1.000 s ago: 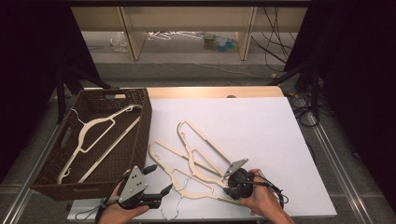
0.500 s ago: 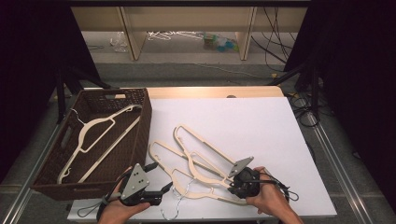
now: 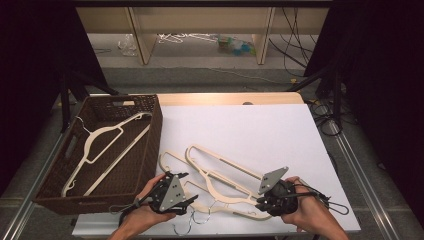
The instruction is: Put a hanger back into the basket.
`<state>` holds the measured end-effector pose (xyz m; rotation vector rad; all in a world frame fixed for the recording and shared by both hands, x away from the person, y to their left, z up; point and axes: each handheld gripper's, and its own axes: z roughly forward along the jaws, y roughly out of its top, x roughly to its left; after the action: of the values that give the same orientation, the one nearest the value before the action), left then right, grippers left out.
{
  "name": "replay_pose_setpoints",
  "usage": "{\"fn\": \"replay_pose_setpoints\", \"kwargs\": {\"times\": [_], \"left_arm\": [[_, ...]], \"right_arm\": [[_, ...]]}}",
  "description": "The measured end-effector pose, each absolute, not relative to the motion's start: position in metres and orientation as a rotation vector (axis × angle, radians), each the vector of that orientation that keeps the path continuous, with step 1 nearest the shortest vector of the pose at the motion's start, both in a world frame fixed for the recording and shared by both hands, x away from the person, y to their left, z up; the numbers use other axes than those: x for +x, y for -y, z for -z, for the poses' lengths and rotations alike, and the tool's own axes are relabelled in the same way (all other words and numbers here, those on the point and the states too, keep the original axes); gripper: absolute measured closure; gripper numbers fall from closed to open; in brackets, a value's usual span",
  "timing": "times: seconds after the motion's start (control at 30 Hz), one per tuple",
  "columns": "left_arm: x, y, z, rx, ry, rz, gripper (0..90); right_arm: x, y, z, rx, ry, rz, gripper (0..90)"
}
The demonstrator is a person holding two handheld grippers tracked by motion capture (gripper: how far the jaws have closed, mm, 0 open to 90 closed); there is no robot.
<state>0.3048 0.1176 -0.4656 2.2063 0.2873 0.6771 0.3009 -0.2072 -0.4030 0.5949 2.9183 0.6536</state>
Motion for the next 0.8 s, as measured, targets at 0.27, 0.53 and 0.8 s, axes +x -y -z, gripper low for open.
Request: {"fn": "replay_pose_setpoints", "kwargs": {"times": [0.27, 0.53, 0.8], "left_arm": [[0.308, -0.099, 0.467, 2.241, -0.185, -0.715, 30.3], [0.313, -0.077, 0.471, 2.307, -0.091, -0.716, 31.9], [0.317, -0.060, 0.469, 2.350, 0.101, -0.746, 45.7]], "right_arm": [[0.297, 0.210, 0.396, 0.556, -2.921, -0.666, 79.9], [0.297, 0.211, 0.394, 0.561, -2.925, -0.673, 79.9], [0.297, 0.213, 0.395, 0.531, -2.928, -0.665, 79.8]]}}
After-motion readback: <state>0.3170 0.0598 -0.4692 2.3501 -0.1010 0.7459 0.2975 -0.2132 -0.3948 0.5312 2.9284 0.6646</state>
